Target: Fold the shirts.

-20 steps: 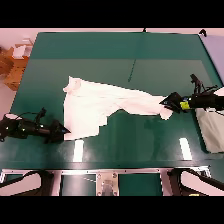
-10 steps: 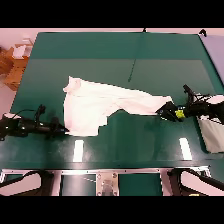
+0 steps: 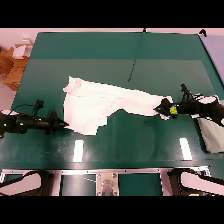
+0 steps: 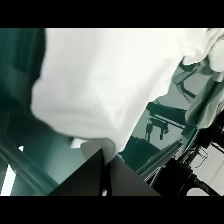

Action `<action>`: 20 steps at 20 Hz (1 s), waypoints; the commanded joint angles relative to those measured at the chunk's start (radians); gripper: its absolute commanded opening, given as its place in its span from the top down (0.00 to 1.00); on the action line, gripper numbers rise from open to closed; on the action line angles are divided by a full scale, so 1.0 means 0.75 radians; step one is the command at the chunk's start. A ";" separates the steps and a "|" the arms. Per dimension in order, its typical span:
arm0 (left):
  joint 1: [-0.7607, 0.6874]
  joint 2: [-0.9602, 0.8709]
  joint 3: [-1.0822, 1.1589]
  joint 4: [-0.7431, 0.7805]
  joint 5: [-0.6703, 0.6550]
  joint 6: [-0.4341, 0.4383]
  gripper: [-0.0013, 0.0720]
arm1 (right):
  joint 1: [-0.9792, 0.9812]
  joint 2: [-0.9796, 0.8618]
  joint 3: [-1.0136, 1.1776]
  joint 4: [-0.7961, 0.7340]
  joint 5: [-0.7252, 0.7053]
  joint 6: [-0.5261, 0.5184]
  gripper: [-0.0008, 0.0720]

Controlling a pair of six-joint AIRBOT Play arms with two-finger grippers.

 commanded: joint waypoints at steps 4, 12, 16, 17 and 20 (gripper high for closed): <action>0.001 0.309 0.544 -0.306 -0.105 0.037 0.95 | -0.007 0.145 0.379 0.183 0.269 -0.059 0.97; 0.001 0.590 2.116 -0.143 0.195 -0.091 0.95 | -0.105 0.513 1.319 0.255 0.343 0.107 0.97; 0.001 0.592 2.398 0.081 0.351 -0.167 0.95 | -0.105 0.702 1.403 0.242 0.343 0.107 0.97; 0.001 0.589 2.396 0.092 0.349 -0.182 0.95 | -0.105 0.738 1.402 0.208 0.343 0.107 0.97; 0.001 0.561 2.267 0.103 0.367 -0.209 0.95 | -0.104 0.788 1.348 0.121 0.344 0.148 0.97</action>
